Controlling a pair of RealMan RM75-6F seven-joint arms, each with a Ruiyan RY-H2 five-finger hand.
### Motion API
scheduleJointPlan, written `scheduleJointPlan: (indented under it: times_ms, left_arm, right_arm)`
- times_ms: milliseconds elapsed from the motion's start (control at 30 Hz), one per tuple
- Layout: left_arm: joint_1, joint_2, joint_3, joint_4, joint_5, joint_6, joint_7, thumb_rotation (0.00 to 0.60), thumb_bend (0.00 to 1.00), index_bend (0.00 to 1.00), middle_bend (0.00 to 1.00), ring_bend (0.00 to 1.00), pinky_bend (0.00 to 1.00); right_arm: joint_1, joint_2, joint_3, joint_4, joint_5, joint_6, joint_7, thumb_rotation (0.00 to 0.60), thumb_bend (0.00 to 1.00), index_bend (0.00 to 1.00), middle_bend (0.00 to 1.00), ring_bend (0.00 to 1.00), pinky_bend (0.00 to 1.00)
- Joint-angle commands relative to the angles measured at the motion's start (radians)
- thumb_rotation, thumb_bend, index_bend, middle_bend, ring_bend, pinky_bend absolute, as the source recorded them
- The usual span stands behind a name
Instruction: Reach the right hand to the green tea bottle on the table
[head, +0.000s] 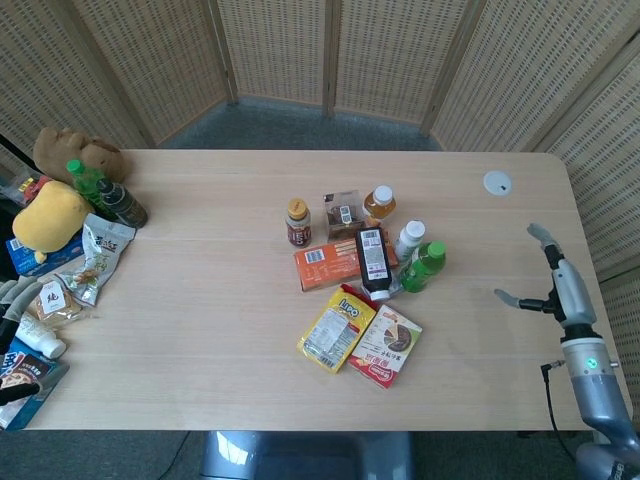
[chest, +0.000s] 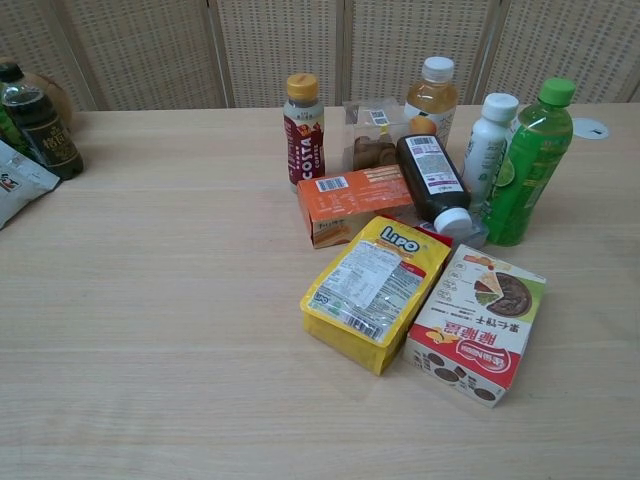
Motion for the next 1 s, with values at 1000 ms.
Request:
scheduleJointPlan:
  times_ms: [1000]
  left_arm:
    - [-0.002,0.007,0.006,0.001,-0.007,-0.009,-0.012,0.6,0.0,0.03,0.0,0.0,0.0]
  right_arm:
    - [0.16,-0.461,0.042,0.299,0.087,-0.063,0.012,0.6,0.0,0.0,0.0,0.0,0.0]
